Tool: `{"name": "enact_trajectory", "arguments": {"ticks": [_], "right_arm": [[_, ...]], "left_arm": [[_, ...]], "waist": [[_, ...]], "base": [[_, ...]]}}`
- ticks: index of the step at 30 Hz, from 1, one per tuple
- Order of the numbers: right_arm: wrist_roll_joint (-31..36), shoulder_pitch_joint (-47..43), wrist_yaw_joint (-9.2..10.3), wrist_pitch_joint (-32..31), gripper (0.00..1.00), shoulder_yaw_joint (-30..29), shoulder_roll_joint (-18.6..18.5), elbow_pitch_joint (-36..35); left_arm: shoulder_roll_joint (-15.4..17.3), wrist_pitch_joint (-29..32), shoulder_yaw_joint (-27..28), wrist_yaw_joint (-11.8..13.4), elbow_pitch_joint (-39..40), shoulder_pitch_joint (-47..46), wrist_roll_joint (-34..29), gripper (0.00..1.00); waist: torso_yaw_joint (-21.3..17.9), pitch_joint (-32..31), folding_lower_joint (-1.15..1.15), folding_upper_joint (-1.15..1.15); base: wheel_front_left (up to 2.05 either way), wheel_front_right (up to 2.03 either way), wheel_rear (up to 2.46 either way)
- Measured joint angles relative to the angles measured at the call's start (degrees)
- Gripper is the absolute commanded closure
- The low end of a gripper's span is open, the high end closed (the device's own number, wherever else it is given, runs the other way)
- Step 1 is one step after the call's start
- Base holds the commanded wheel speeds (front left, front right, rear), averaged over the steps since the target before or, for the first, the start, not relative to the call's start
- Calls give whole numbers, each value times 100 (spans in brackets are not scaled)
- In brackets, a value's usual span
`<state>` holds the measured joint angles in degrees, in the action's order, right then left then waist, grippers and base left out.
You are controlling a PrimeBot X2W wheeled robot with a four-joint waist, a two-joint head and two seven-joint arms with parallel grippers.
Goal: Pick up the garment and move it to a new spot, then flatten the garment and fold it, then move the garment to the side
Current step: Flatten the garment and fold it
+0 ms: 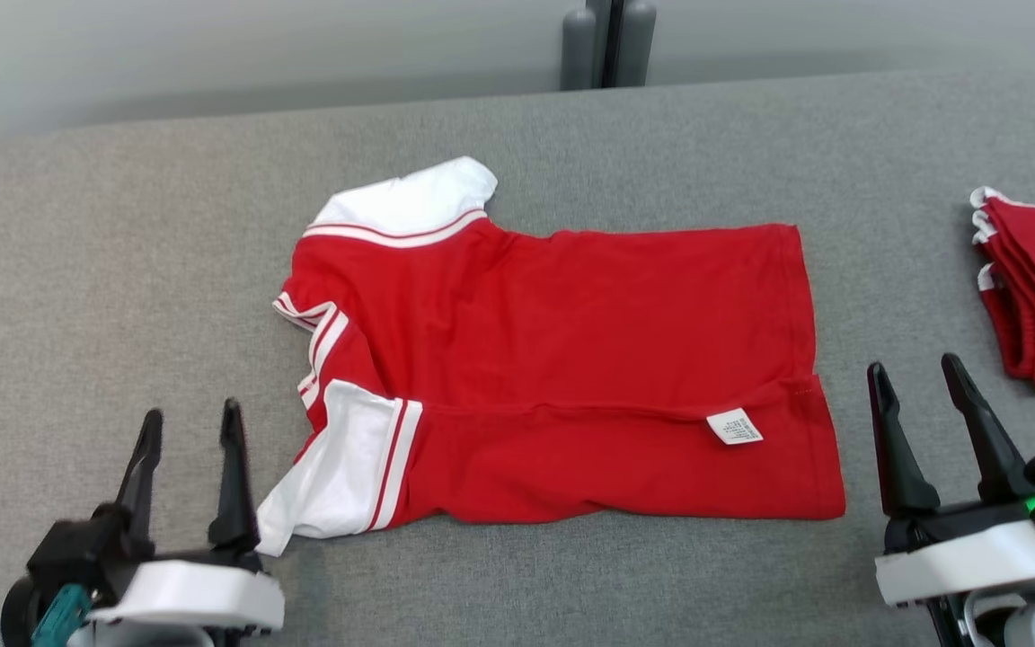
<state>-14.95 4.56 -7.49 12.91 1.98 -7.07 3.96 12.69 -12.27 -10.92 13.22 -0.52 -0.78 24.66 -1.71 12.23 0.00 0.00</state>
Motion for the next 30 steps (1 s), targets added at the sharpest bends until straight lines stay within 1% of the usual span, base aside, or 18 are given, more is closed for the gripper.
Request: {"name": "enact_trajectory", "arguments": {"ticks": [4,10,23,30], "right_arm": [[108,-299,0,-73,0,-83,54,-126],[182,-738,0,-235,0,-171,163,-287],[179,-836,0,-390,0,-176,265,-396],[153,-817,0,-485,0,-186,255,-252]], "left_arm": [[-12,-138,131,49,-23,371,16,0],[-48,-165,131,99,-10,841,46,0],[11,-32,11,147,90,874,31,0],[43,327,-215,89,125,833,37,0]], "waist": [[-8,-234,0,0],[-19,-527,0,0],[21,-644,0,0],[49,-557,0,0]], "base": [[0,0,0],[0,0,0],[0,0,0],[0,0,0]]}}
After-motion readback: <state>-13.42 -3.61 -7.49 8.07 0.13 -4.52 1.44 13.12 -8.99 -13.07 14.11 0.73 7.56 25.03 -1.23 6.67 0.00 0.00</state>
